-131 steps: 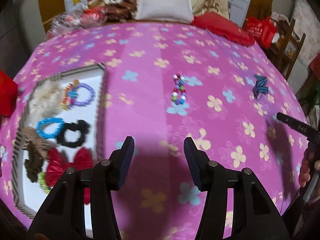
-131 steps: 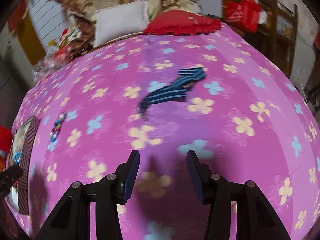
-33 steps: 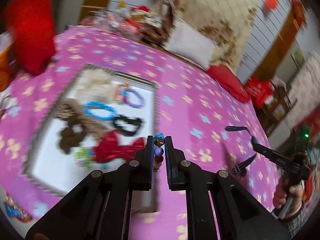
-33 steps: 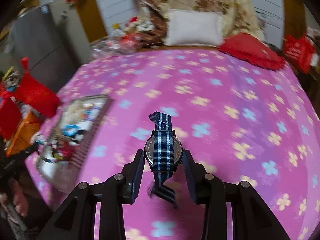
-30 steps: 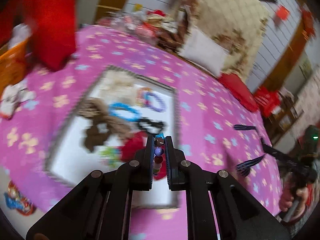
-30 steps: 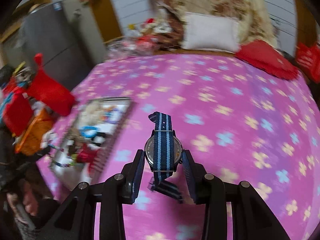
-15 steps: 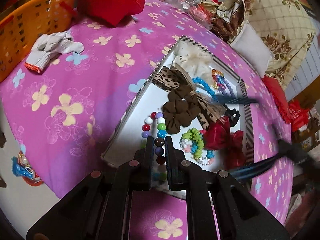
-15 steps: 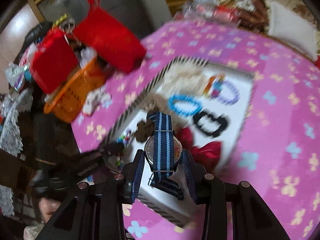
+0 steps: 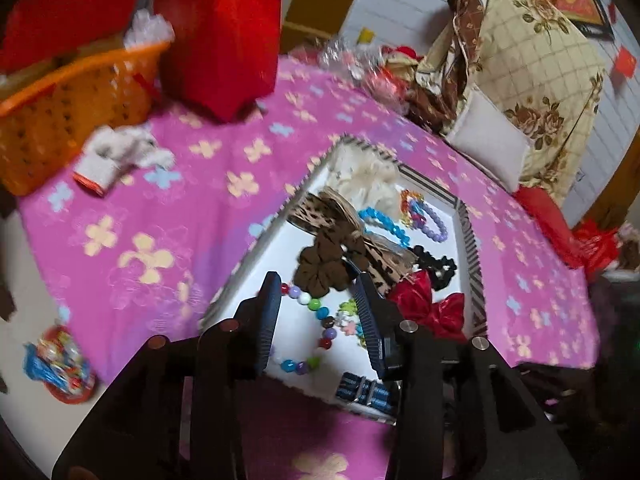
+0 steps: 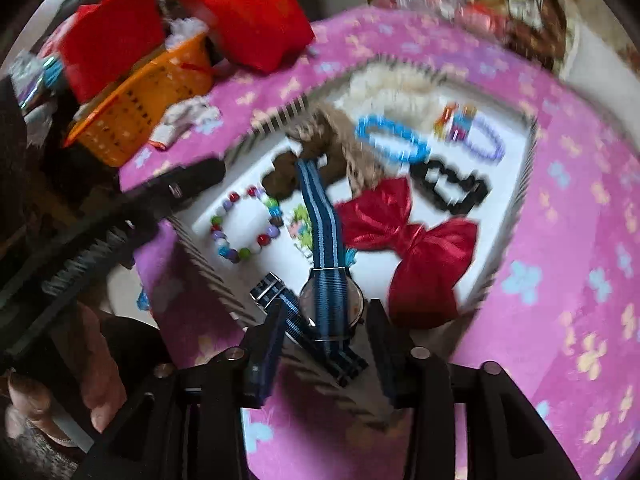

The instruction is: Organize jewelry

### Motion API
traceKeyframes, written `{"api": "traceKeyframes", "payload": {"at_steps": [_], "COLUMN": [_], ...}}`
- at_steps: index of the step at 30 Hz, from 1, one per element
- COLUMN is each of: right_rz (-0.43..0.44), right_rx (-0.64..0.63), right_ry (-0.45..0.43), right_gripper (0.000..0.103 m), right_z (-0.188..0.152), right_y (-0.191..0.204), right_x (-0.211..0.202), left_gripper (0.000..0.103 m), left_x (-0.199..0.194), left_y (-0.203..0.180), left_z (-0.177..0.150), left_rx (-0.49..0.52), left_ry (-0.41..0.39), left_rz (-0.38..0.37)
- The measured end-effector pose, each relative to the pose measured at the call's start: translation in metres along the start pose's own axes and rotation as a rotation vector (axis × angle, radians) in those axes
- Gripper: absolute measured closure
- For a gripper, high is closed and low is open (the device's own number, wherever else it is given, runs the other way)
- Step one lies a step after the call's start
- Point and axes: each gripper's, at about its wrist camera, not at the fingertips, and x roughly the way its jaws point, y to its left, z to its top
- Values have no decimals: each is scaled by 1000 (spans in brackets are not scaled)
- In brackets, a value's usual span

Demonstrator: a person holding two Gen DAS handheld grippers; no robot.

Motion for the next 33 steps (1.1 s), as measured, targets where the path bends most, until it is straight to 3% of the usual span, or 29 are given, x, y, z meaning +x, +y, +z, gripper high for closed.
{"api": "traceKeyframes", "payload": {"at_steps": [4, 6, 8, 13, 19, 21, 22, 26, 33], "right_rz": [-62, -79, -89, -80, -151, -172, -183, -219, -252], "right_rx": [-32, 2, 48, 152, 215, 237, 250, 305, 349], "right_ry": [-165, -228, -268, -310, -353, -366, -370, -377, -352], "right_gripper": [54, 47, 42, 42, 42, 42, 42, 42, 41], "right_z": [-15, -26, -35, -69, -106, -117, -121, -137, -151], "right_y": [0, -10, -21, -50, -73, -81, -84, -96, -104], "right_x": [-49, -69, -81, -105, -132, -142, -145, -157, -158], "left_gripper": [65, 63, 53, 39, 36, 26, 16, 2, 1], "left_x": [-27, -45, -65, -117, -144, -150, -154, -166, -153], "left_y": [-9, -16, -21, -45, -85, -94, -97, -105, -103], "left_z": [-10, -12, -12, -12, -17, -20, -21, -31, -35], "left_rx": [51, 98, 122, 130, 150, 149, 146, 144, 169], "left_ry": [-5, -25, -58, -171, -237, -270, -297, -419, -292], "left_rz": [60, 111, 141, 166, 158, 158, 161, 223, 189]}}
